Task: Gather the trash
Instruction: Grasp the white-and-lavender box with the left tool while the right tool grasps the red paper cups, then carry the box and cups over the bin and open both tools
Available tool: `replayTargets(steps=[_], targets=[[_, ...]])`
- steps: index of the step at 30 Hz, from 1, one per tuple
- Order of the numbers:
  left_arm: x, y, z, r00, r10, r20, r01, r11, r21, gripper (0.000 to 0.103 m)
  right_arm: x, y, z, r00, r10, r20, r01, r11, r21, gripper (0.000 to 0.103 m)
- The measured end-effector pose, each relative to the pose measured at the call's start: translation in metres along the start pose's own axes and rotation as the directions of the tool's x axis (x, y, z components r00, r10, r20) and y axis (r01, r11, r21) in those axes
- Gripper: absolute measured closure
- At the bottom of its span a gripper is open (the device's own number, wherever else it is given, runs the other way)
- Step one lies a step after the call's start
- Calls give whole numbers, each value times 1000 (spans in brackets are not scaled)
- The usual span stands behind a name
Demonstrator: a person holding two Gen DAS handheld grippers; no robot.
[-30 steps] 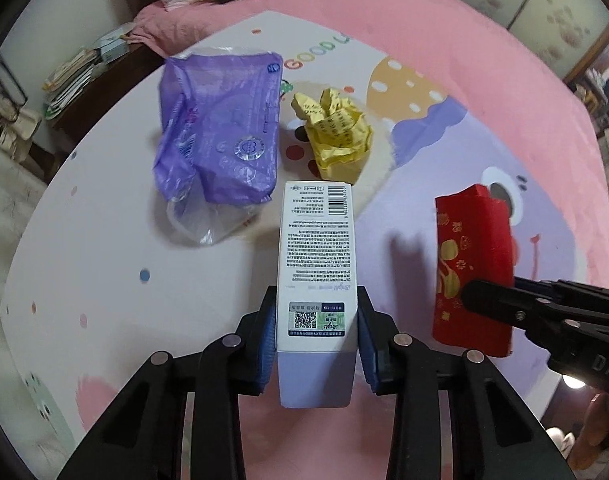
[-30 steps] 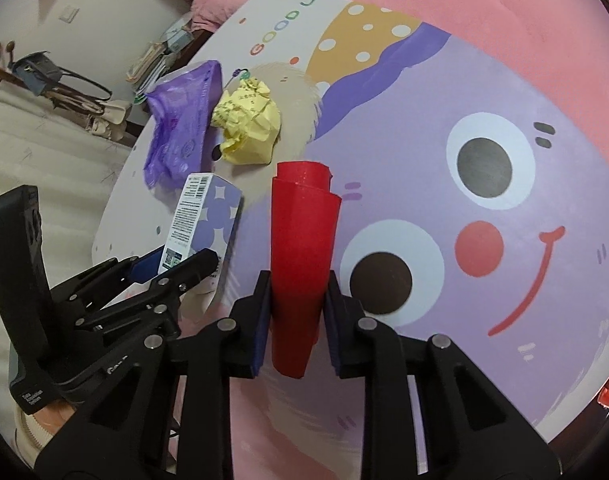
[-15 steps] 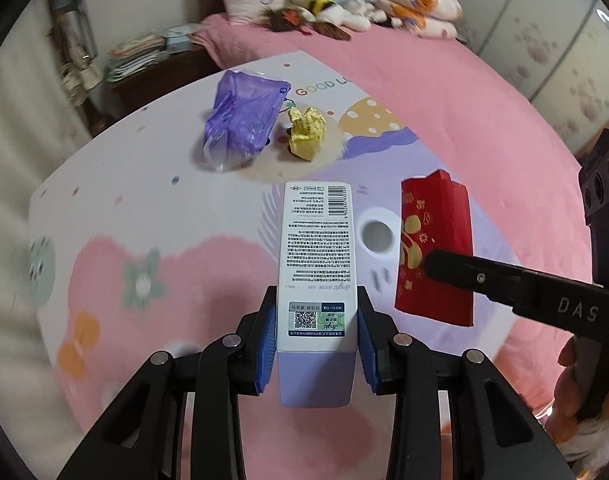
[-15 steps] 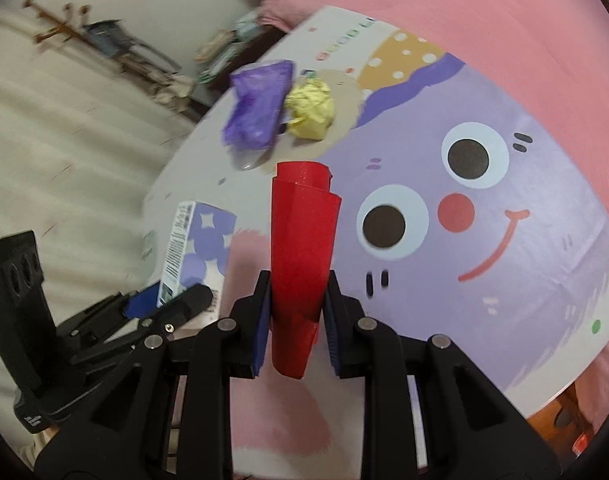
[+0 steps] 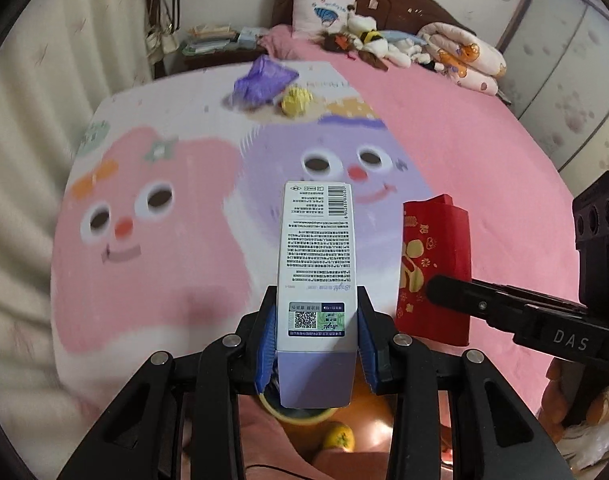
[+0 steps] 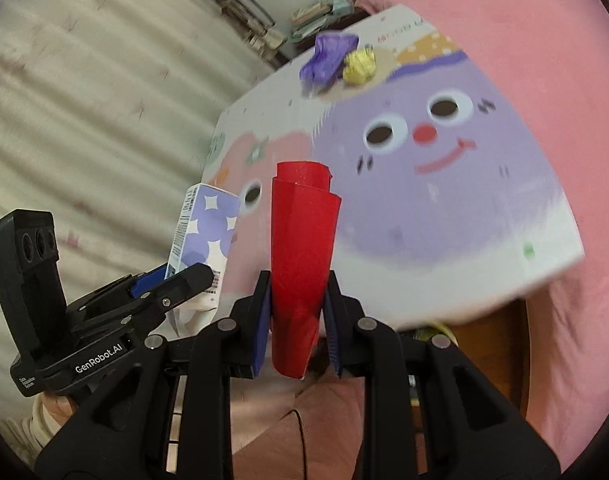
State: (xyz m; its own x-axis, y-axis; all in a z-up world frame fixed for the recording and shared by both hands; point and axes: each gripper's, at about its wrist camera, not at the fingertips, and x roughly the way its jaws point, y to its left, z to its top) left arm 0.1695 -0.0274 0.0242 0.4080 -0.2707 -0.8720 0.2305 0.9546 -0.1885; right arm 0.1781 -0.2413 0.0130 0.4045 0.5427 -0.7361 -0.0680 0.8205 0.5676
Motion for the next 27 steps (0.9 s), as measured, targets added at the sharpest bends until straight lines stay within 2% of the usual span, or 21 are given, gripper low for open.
replayTargets(steps=[5, 12, 17, 24, 27], targets=[[5, -21, -62, 996, 18, -85, -17, 1000, 5, 68, -5, -29, -54, 998, -7, -66, 9, 1000, 27, 82], [48, -29, -133, 981, 48, -190, -43, 999, 28, 68, 30, -78, -123, 983, -48, -176, 68, 992, 110, 82], [110, -26, -177, 967, 41, -250, -31, 999, 42, 68, 84, -122, -180, 956, -97, -275, 147, 975, 165, 82], [231, -14, -252, 922, 28, -387, -25, 1000, 15, 68, 188, -201, -247, 906, -174, -386, 272, 938, 215, 82], [277, -12, -276, 908, 40, -416, -31, 999, 27, 68, 222, -230, -265, 883, -208, -421, 315, 927, 204, 82]])
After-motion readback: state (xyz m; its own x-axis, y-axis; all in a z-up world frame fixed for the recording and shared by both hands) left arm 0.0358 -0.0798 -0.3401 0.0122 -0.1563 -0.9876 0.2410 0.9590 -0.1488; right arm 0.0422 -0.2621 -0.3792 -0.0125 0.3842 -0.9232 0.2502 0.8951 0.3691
